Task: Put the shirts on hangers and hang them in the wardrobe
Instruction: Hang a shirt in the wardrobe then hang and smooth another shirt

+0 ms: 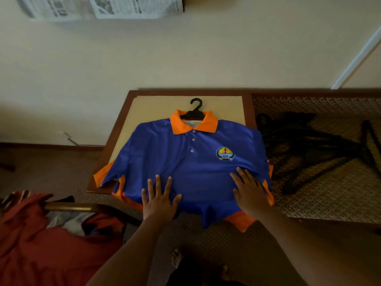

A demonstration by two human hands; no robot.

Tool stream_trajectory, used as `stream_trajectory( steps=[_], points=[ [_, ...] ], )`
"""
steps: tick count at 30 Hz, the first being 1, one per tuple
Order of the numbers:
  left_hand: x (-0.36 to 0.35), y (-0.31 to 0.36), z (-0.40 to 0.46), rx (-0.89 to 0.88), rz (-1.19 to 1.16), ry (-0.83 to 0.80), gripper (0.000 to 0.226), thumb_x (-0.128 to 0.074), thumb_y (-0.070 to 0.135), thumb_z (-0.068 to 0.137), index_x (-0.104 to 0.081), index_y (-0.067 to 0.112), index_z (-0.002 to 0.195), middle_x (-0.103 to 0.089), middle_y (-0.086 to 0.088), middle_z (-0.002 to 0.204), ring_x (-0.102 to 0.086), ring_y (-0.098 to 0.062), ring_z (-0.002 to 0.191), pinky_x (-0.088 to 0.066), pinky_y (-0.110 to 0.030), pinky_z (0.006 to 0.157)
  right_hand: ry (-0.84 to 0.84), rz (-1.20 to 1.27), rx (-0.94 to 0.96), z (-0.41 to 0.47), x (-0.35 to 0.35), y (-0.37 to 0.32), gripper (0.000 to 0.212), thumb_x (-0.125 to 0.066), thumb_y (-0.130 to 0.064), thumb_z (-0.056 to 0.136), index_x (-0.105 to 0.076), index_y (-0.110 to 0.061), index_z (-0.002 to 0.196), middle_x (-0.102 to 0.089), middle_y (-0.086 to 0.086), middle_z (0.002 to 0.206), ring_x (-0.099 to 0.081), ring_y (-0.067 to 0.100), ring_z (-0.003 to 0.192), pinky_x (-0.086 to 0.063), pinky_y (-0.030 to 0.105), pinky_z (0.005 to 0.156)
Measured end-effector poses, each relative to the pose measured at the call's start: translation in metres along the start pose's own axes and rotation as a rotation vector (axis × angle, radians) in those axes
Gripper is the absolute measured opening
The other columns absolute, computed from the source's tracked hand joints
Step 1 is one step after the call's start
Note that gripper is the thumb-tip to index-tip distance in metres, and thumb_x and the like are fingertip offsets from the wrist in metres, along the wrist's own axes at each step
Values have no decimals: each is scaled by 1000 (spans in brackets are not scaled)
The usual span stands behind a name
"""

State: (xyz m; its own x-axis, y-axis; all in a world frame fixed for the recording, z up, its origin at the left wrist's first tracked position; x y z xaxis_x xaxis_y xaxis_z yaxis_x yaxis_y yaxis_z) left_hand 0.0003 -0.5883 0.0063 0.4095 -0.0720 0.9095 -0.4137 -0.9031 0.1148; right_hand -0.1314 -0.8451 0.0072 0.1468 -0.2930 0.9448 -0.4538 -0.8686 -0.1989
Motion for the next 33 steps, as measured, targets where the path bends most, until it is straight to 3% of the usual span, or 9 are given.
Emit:
stream_trajectory(
  steps=[3,8,11,15,18,21,23,26,33],
  points=[
    [9,-5,4,-33,0,50,78,20,75,73,35,34,138,45,2,144,39,-23,134,23,-45,110,184,169,-31,10,23,-34,56,-40,-35,80,-60,-3,121,-54,19,130,-53,38,119,-45,50,95],
    [11,2,29,-103,-14,82,88,39,70,63,31,29,141,39,1,148,36,-21,136,19,-44,113,131,151,34,40,0,-137,59,-30,-45,91,-57,-7,129,-54,17,136,-56,35,119,-49,50,90],
    [10,-22,44,-166,27,56,76,23,67,79,21,32,147,29,1,154,24,-22,143,14,-42,117,55,29,-39,55,-23,-155,73,-9,-58,97,-43,-13,143,-37,12,151,-39,32,138,-34,56,105],
    [24,-89,68,-192,32,27,65,-9,61,98,-32,26,148,-32,-2,153,-31,-26,141,-19,-44,109,21,-87,-58,68,-33,-150,74,-8,-64,96,-32,-18,149,-30,8,155,-33,30,141,-23,53,110],
    [42,-127,84,-272,21,98,63,-10,57,100,-36,22,145,-31,-1,152,-25,-25,139,-20,-41,110,38,-95,-106,73,-30,-150,76,-4,-65,95,-29,-19,150,-27,7,156,-32,29,141,-32,56,108],
    [73,-151,91,-358,-72,249,57,-13,52,101,-33,23,146,-27,-2,154,-24,-25,143,-22,-40,115,113,-22,-165,79,-16,-167,81,-6,-63,95,-53,-11,135,-41,14,149,-42,35,133,-38,58,102],
    [92,-184,101,-149,-242,308,52,-24,44,101,-33,22,147,-28,-4,155,-20,-26,145,-19,-44,115,172,26,-142,90,-8,-194,72,-16,-59,96,-56,-11,131,-41,15,148,-40,36,134,-36,58,103],
    [105,-228,114,195,-375,328,43,-37,30,100,-39,19,141,-38,-6,145,-28,-26,137,-24,-45,111,176,77,-95,122,-6,-242,75,-8,-59,97,-50,-12,137,-34,14,153,-33,34,139,-32,59,106],
    [101,-230,128,61,-293,247,18,-44,30,98,-55,16,99,-57,-2,107,-50,-20,104,-42,-34,88,22,-14,-45,182,-23,-282,108,40,-73,62,6,-24,153,13,4,161,11,27,148,1,53,117]
  ],
)
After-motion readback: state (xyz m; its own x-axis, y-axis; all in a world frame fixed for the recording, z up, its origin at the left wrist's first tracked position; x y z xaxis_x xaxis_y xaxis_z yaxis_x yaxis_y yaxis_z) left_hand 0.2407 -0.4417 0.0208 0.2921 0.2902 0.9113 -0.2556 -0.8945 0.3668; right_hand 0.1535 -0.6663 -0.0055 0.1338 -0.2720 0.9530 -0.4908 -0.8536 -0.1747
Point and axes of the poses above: each hand's wrist, its own z-axis towards the middle knuckle, its own x-axis out of the back of the hand, y = z × x, the point moved 7 cm from there along z, towards the middle knuckle
